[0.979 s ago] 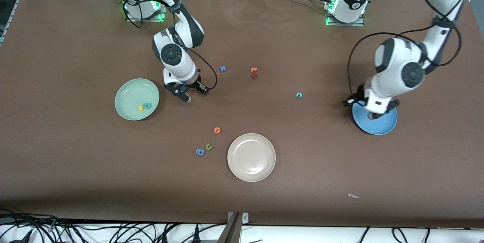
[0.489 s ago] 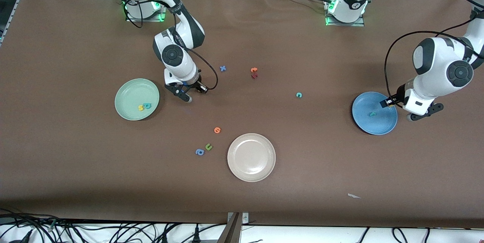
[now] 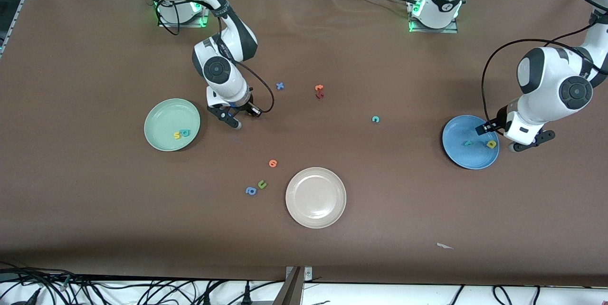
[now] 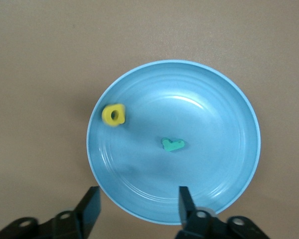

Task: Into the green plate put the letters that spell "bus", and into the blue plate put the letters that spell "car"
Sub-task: 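Place the yellow letters on the blue and green plates with both grippers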

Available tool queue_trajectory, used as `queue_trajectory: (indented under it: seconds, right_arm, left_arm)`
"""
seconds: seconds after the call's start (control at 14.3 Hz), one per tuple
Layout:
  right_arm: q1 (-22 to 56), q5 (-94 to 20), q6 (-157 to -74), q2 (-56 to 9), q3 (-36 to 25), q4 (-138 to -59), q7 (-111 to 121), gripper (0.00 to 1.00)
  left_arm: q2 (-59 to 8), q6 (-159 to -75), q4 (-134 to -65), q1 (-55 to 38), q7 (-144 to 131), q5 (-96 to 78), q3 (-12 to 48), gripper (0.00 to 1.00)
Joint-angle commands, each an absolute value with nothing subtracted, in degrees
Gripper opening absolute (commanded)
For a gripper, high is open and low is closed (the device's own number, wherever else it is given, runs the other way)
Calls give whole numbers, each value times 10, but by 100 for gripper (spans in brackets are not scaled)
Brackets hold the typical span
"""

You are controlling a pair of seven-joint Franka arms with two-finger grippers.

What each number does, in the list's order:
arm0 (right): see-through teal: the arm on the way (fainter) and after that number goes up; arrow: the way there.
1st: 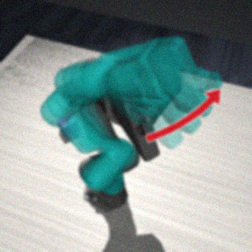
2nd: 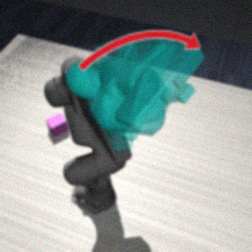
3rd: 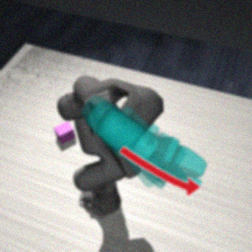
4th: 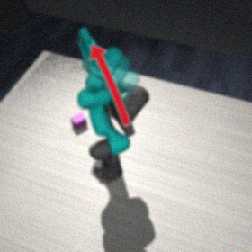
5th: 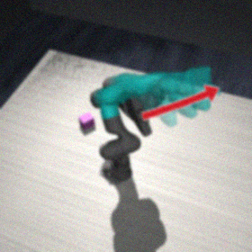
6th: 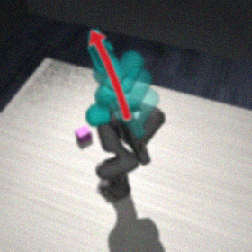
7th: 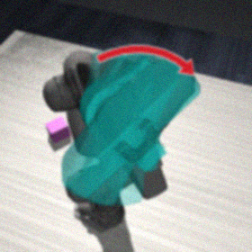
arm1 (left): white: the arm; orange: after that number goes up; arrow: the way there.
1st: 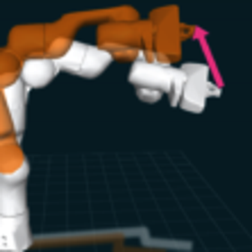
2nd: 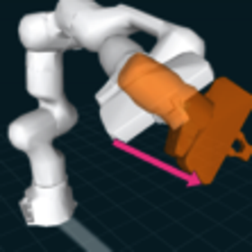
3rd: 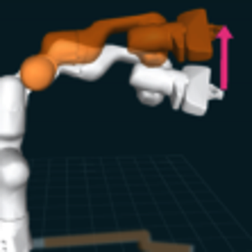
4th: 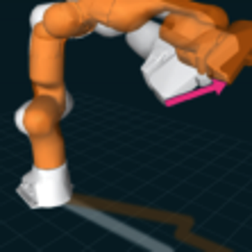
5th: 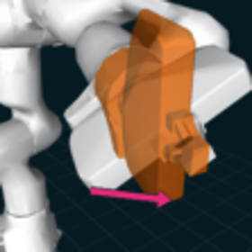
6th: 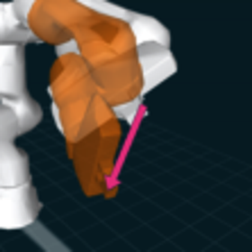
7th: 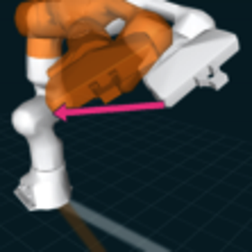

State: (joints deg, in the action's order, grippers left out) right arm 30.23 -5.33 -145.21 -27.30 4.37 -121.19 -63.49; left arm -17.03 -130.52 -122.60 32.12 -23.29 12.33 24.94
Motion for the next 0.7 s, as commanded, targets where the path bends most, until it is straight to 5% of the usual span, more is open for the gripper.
queue_trajectory:
  seconds: [0.0,0.35,0.63]
  right_arm:
    - [301,-50,-1332,-269,35,-1132,-613,23]
    - [301,-49,-1222,-234,-54,-1126,-432,23]
    - [301,-49,-1226,-209,-151,-1177,-242,23]
  left_arm:
    - [-163,-1292,-1217,319,-275,122,274,88]
    - [-168,-1281,-1216,316,-475,62,394,91]
    - [-188,-1305,-1197,293,-544,13,452,91]
